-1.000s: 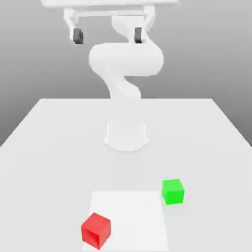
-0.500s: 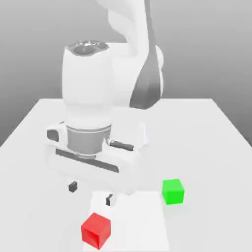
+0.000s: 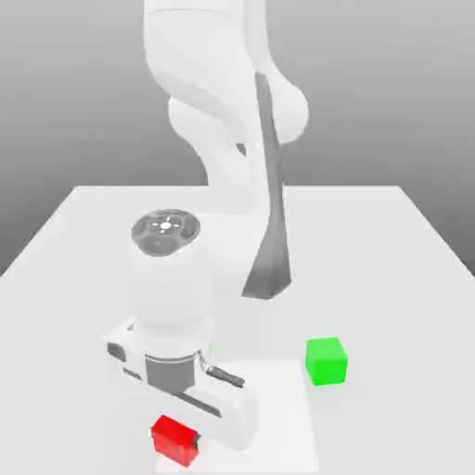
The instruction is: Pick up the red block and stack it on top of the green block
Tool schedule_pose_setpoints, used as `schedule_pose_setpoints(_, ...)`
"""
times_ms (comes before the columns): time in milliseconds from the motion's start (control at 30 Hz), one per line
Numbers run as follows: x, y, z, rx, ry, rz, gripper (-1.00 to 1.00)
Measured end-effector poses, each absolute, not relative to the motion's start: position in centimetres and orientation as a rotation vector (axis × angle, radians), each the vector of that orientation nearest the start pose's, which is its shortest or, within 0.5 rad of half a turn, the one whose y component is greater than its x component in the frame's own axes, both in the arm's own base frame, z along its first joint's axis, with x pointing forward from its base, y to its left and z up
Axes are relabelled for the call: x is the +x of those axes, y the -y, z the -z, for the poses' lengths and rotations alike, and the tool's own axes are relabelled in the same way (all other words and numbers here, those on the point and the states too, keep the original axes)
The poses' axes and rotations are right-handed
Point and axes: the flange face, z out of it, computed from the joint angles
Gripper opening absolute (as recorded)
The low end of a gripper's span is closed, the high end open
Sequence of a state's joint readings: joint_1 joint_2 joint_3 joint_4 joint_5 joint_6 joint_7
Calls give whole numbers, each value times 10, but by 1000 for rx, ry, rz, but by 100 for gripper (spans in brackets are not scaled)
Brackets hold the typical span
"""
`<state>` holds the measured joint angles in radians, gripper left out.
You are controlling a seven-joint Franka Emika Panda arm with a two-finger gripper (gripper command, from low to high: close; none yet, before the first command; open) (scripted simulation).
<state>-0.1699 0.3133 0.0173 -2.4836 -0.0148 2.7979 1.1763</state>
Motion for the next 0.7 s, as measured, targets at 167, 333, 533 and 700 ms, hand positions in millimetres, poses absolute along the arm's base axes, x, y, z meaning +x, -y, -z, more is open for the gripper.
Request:
schedule_pose_setpoints(167, 454, 32, -218, -2498, -1880, -10, -100)
schedule_pose_setpoints(333, 398, -83, -240, -2595, -1717, -30, -100)
schedule_pose_setpoints(533, 322, -134, -243, -2644, -1689, -2, -100)
schedule_pose_setpoints(700, 317, -137, -207, -2651, -1689, 10, -100)
